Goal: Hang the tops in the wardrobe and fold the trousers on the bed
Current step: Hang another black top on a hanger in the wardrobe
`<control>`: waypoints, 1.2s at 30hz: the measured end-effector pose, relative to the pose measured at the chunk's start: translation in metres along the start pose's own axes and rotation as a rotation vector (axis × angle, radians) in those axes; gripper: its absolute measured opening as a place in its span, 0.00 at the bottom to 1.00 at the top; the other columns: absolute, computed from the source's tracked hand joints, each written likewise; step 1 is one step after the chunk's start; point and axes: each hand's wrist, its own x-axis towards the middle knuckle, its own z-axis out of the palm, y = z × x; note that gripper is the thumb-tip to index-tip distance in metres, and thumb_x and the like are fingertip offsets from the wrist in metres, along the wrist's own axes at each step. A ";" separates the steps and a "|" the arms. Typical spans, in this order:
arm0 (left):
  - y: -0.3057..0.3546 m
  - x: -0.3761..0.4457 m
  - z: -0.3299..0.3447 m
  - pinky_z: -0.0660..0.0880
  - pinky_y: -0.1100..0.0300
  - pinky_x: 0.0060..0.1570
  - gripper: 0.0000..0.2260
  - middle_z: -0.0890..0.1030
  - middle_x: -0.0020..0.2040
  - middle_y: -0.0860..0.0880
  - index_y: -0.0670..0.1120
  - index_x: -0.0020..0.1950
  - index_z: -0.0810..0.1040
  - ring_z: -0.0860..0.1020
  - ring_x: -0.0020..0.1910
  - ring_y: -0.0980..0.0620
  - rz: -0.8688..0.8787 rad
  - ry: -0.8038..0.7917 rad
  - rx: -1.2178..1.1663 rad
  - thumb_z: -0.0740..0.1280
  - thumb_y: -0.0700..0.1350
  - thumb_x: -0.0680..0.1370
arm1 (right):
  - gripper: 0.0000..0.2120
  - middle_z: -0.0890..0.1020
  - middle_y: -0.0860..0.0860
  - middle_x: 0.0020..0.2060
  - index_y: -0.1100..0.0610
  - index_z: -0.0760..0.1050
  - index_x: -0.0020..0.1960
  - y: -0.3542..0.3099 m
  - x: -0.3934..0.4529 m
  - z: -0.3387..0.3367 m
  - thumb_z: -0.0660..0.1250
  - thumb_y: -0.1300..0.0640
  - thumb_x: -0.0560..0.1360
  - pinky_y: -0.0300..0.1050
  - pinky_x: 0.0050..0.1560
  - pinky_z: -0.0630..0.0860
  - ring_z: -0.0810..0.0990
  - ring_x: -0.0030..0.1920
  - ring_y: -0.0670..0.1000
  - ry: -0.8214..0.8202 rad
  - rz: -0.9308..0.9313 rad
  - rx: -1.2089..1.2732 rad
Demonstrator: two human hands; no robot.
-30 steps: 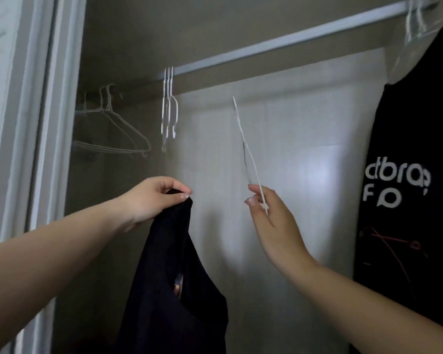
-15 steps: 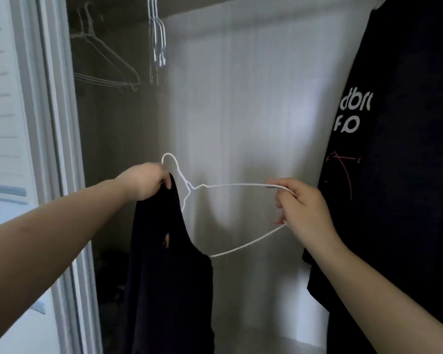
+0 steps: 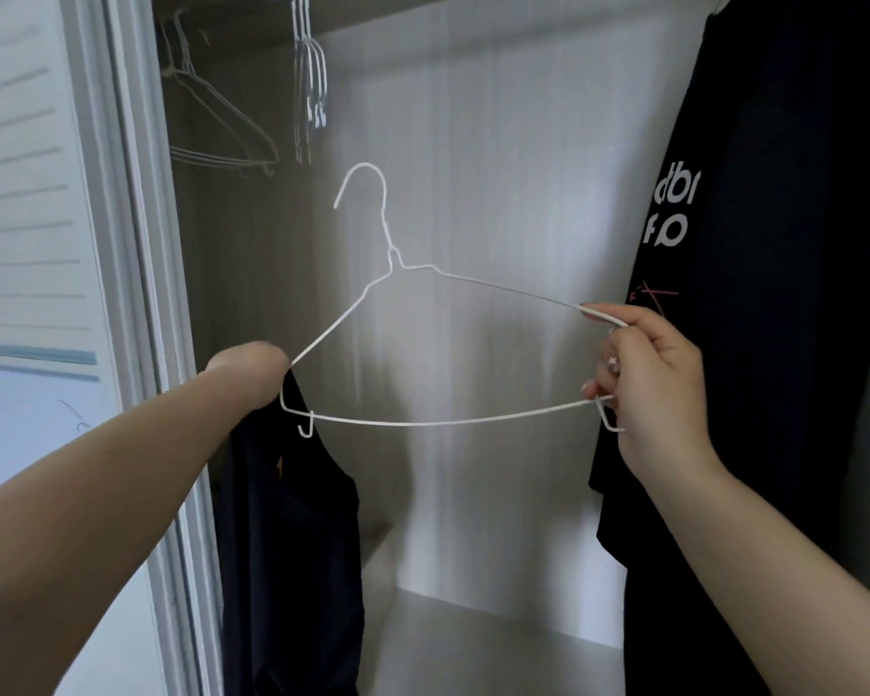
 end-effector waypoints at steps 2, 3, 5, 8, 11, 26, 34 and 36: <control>-0.001 0.005 0.000 0.74 0.53 0.60 0.14 0.78 0.60 0.44 0.43 0.61 0.79 0.77 0.59 0.45 0.011 -0.002 -0.122 0.60 0.37 0.78 | 0.20 0.66 0.43 0.22 0.44 0.83 0.40 0.000 -0.002 0.002 0.56 0.62 0.66 0.38 0.26 0.72 0.64 0.20 0.43 -0.006 0.007 0.002; 0.001 0.006 -0.001 0.72 0.54 0.61 0.15 0.78 0.62 0.44 0.43 0.63 0.78 0.75 0.61 0.45 0.019 0.001 -0.199 0.60 0.38 0.78 | 0.20 0.66 0.43 0.22 0.44 0.83 0.40 0.000 -0.003 0.003 0.56 0.62 0.67 0.38 0.27 0.72 0.64 0.20 0.43 -0.006 0.007 0.001; 0.006 0.005 -0.004 0.71 0.58 0.60 0.15 0.78 0.62 0.44 0.44 0.63 0.78 0.75 0.61 0.45 0.051 0.041 -0.364 0.62 0.38 0.77 | 0.21 0.67 0.43 0.23 0.44 0.83 0.40 0.002 -0.003 0.005 0.55 0.63 0.68 0.38 0.27 0.72 0.65 0.21 0.42 -0.004 0.006 -0.008; 0.015 0.001 -0.012 0.70 0.62 0.45 0.14 0.81 0.50 0.44 0.43 0.59 0.81 0.77 0.47 0.48 0.090 0.112 -0.623 0.64 0.37 0.76 | 0.21 0.67 0.43 0.23 0.44 0.83 0.41 0.005 -0.002 0.008 0.55 0.62 0.68 0.38 0.26 0.72 0.65 0.21 0.42 0.001 0.031 -0.001; 0.020 -0.006 -0.021 0.69 0.64 0.36 0.11 0.80 0.39 0.46 0.44 0.53 0.83 0.74 0.34 0.52 0.079 0.152 -0.882 0.63 0.37 0.76 | 0.21 0.67 0.43 0.23 0.44 0.83 0.41 0.010 -0.004 0.009 0.55 0.62 0.67 0.38 0.26 0.72 0.65 0.20 0.43 0.003 0.054 0.011; 0.054 -0.008 -0.050 0.77 0.62 0.35 0.20 0.78 0.36 0.51 0.41 0.45 0.79 0.77 0.33 0.53 0.066 0.099 -1.522 0.70 0.60 0.72 | 0.21 0.74 0.40 0.27 0.40 0.82 0.42 0.025 -0.009 0.015 0.58 0.64 0.72 0.39 0.34 0.78 0.72 0.26 0.41 -0.089 -0.084 -0.114; 0.055 -0.009 -0.046 0.76 0.66 0.30 0.20 0.79 0.40 0.47 0.43 0.44 0.80 0.78 0.37 0.52 0.024 0.127 -1.512 0.68 0.61 0.74 | 0.12 0.78 0.45 0.49 0.40 0.75 0.52 0.035 -0.058 -0.021 0.62 0.56 0.74 0.34 0.54 0.71 0.77 0.50 0.43 0.033 -0.524 -0.294; 0.056 -0.009 -0.047 0.76 0.65 0.30 0.20 0.79 0.39 0.48 0.43 0.43 0.79 0.78 0.35 0.51 0.033 0.142 -1.453 0.67 0.61 0.74 | 0.10 0.78 0.40 0.44 0.44 0.76 0.47 0.053 -0.081 -0.010 0.63 0.59 0.73 0.31 0.49 0.71 0.77 0.46 0.41 -0.186 -0.483 -0.338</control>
